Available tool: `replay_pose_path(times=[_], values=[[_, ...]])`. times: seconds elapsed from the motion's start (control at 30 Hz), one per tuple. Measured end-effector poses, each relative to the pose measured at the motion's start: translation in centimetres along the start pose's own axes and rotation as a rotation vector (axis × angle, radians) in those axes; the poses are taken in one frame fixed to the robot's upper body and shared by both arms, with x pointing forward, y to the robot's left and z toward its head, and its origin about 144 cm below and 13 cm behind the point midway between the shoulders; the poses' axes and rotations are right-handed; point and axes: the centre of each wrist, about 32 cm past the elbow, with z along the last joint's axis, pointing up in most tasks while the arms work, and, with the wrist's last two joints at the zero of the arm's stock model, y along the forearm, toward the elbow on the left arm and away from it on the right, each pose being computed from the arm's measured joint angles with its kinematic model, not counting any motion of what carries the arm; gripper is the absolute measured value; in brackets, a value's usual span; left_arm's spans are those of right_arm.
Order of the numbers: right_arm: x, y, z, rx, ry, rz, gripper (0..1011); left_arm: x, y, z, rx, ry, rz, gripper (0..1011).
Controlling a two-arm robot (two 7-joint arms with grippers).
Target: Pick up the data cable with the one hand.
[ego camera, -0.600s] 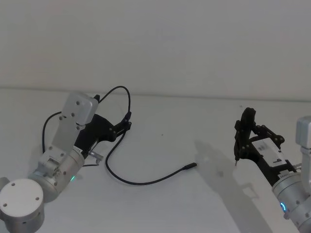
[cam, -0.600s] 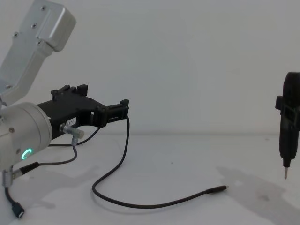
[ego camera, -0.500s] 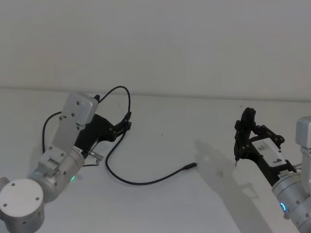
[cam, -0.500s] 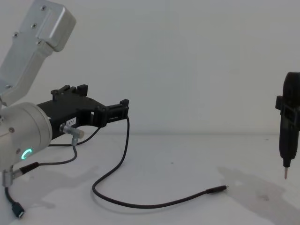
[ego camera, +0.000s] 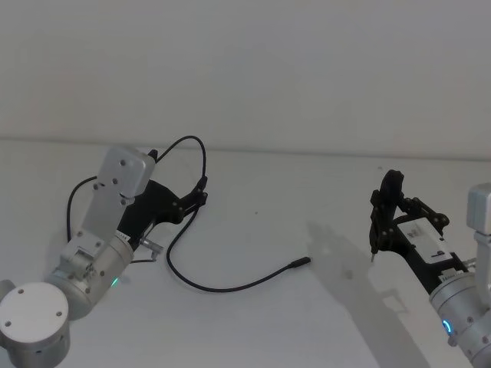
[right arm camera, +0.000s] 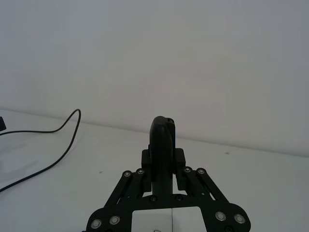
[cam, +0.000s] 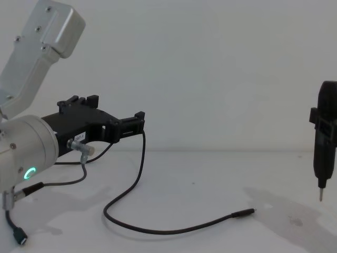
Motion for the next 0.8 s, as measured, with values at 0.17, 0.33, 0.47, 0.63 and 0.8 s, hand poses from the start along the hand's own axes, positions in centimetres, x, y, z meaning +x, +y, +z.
replay_pose_path(times=[0.17, 0.33, 0.47, 0.63, 0.8], values=[[0.0, 0.0, 0.0, 0.0, 0.0, 0.0, 268, 0.0, 0.0, 0.0, 0.0, 0.0, 0.0, 1002], [0.0, 0.0, 0.0, 0.0, 0.0, 0.0, 268, 0.0, 0.0, 0.0, 0.0, 0.0, 0.0, 1001], [0.0, 0.0, 0.0, 0.0, 0.0, 0.0, 268, 0.0, 0.0, 0.0, 0.0, 0.0, 0.0, 1001], [0.0, 0.0, 0.0, 0.0, 0.0, 0.0, 268, 0.0, 0.0, 0.0, 0.0, 0.0, 0.0, 1001], [0.0, 0.0, 0.0, 0.0, 0.0, 0.0, 268, 0.0, 0.0, 0.0, 0.0, 0.0, 0.0, 1001]])
